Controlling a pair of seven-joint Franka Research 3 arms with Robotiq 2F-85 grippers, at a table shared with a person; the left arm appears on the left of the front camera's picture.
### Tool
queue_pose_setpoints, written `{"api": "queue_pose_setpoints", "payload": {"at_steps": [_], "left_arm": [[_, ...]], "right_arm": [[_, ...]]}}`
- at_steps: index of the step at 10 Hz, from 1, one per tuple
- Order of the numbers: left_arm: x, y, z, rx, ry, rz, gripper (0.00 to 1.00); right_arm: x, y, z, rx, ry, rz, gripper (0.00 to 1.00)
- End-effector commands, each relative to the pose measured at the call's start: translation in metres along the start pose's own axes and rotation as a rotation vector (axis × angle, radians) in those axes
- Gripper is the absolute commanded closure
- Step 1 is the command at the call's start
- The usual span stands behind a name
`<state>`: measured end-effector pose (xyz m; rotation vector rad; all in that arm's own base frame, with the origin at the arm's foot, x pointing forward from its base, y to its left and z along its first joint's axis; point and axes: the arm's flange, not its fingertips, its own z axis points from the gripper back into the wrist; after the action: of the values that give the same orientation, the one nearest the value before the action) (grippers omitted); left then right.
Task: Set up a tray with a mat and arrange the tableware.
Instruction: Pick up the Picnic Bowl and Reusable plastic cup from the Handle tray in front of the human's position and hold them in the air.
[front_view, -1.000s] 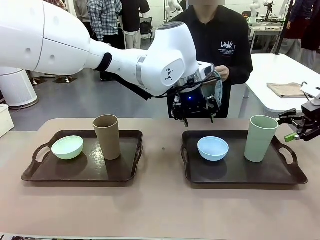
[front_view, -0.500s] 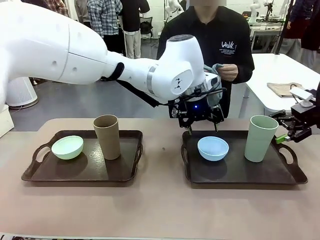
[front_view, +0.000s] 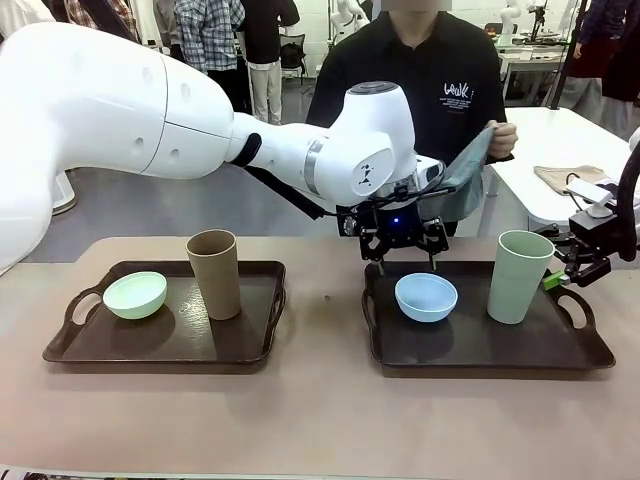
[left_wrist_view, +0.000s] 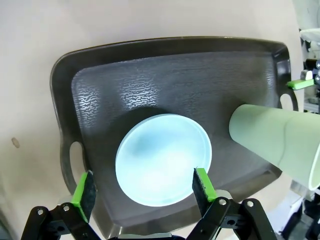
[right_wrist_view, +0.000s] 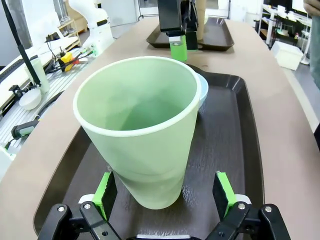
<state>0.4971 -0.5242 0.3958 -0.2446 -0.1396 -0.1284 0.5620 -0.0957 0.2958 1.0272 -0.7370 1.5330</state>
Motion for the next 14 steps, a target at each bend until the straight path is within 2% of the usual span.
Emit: {"api": "queue_pose_setpoints", "payload": {"at_steps": [1, 11, 14], "left_arm": [[-0.004, 0.000, 0.003, -0.006, 0.002, -0.006, 0.00], [0.008, -0.007, -0.026, 0.072, 0.005, 0.020, 0.00], [0.010, -0.012, -0.036, 0.080, 0.010, 0.021, 0.00]], "right_arm": [[0.001, -0.001, -0.002, 0.003, 0.001, 0.004, 0.00], [-0.006, 0.005, -0.034, 0.064, -0.018, 0.008, 0.00], [-0.005, -0.005, -0.046, 0.069, -0.019, 0.021, 0.00]]}}
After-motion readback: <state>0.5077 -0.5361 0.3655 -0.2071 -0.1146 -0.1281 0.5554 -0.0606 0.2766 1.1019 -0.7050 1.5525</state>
